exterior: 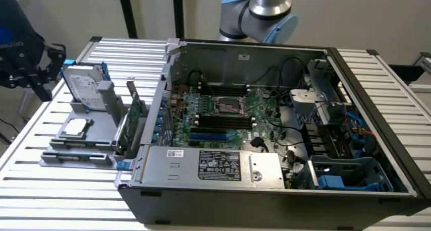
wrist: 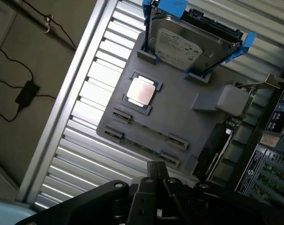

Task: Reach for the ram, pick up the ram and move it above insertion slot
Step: 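Pick up the ram and move it above insertion slot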

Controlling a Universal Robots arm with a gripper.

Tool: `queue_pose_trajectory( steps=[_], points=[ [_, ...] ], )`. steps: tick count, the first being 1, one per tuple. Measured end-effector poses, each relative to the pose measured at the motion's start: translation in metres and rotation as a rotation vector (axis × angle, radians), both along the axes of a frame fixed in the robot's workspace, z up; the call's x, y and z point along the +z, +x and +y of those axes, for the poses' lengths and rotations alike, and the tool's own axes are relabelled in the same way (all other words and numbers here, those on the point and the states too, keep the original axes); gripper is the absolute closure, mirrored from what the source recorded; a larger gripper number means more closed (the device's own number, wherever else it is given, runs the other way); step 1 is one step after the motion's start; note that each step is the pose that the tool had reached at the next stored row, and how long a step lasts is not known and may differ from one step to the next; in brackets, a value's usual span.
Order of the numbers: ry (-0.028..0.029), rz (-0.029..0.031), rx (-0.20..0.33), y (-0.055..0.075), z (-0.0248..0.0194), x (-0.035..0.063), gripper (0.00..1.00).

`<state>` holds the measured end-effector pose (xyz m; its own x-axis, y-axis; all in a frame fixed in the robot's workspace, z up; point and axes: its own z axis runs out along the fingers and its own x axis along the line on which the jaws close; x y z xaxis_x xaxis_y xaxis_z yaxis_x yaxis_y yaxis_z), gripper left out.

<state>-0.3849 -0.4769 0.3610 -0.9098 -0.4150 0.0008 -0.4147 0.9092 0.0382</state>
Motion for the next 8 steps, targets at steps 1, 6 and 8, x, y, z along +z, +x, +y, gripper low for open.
queue_pose_trajectory(
  steps=[1, 6, 8],
  points=[
    [0.0, 0.0, 0.018, 0.0, 0.0, -0.0007, 0.89],
    [-0.0001, 0.0001, 0.109, 0.0, 0.0, -0.0047, 0.89],
    [-0.0001, 0.0001, 0.146, 0.0, 0.0, -0.0064, 0.89]
  ],
)
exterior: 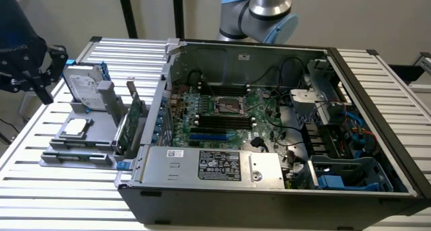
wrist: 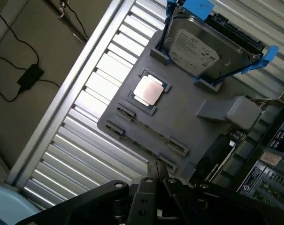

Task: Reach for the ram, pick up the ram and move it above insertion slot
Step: 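Pick up the ram and move it above insertion slot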

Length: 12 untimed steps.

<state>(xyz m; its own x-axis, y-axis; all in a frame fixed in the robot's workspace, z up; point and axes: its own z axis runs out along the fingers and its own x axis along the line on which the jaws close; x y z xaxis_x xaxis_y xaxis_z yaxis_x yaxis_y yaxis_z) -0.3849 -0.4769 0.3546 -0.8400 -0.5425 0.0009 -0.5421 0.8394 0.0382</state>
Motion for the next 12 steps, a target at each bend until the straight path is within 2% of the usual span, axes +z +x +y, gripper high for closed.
queue_pose_trajectory(
  steps=[12],
  points=[
    [0.0001, -0.0001, 0.218, 0.0, 0.0, -0.0112, 0.89]
  ],
)
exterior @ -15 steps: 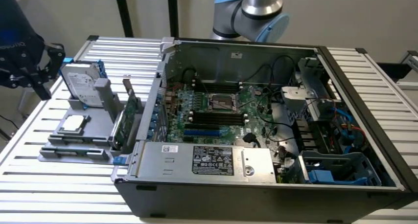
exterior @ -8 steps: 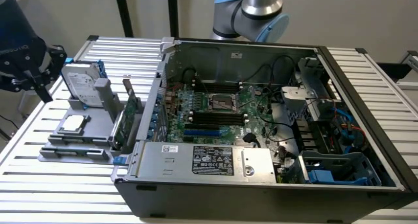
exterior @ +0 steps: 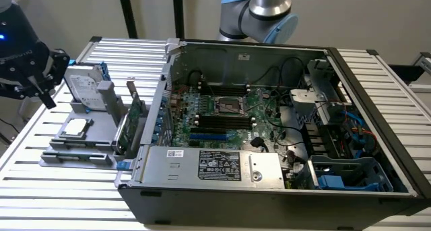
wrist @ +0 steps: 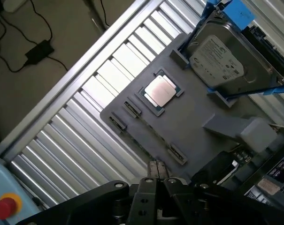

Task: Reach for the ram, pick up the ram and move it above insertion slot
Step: 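Pick up the ram and move it above insertion slot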

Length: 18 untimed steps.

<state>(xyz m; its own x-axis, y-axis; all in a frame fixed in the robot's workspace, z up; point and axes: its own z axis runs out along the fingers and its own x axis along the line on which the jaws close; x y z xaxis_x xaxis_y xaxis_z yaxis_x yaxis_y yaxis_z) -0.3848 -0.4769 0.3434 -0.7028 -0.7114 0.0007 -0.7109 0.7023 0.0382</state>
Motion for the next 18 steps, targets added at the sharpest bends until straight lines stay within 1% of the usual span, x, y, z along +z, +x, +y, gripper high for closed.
queue_pose_trajectory(
  steps=[18],
  points=[
    [-0.0001, 0.0, 0.329, 0.0, 0.0, -0.018, 0.89]
  ],
)
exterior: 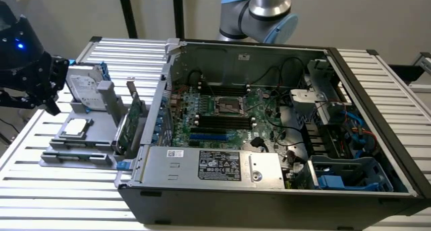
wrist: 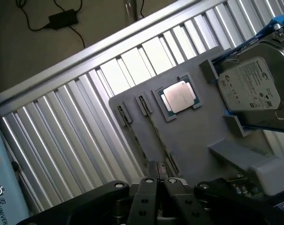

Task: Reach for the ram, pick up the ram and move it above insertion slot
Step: 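Pick up the ram and move it above insertion slot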

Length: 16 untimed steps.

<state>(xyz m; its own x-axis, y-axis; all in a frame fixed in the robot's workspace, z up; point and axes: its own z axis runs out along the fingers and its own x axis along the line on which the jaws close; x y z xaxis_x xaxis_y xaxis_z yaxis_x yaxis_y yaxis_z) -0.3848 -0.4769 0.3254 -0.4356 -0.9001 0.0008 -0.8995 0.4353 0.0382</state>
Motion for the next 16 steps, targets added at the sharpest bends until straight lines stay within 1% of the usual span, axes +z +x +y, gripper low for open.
queue_pose_trajectory(
  steps=[10, 16],
  points=[
    [-0.0003, 0.0, 0.182, 0.0, 0.0, -0.0066, 0.89],
    [-0.0012, -0.0014, 0.291, 0.0, 0.0, -0.0096, 0.89]
  ],
)
